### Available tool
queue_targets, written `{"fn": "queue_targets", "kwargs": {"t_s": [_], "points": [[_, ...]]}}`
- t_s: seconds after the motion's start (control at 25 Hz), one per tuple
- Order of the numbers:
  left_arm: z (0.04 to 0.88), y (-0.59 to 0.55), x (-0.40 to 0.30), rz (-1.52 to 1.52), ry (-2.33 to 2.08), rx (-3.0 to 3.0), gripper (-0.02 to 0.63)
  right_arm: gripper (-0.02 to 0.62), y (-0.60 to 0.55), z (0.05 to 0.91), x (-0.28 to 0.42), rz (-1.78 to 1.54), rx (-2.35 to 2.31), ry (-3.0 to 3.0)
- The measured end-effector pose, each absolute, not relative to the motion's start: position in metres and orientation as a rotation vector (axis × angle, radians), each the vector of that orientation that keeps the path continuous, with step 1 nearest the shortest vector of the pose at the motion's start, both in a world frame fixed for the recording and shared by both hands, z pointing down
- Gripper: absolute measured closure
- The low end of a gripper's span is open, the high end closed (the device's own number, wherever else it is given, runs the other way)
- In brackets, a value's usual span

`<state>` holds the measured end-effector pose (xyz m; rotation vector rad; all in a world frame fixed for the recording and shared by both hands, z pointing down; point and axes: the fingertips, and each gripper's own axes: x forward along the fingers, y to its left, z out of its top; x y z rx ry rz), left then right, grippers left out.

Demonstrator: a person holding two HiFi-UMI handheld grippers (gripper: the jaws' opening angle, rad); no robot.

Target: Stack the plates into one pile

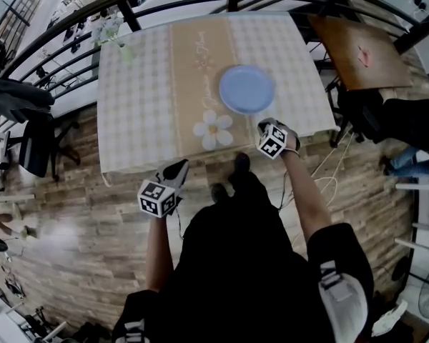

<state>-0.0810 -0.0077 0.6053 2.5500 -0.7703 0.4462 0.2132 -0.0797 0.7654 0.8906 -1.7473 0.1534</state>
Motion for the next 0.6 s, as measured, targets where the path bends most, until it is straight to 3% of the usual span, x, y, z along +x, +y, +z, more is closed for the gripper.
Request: {"fn": "queue_targets", "kwargs": {"t_s": [0.6], "points": [[0.605,-0.013,-0.078,0.433,-0.746,2.568,0.604,0.598,-0.026,0.726,0.184,0.331,0.990,-2.107]]}}
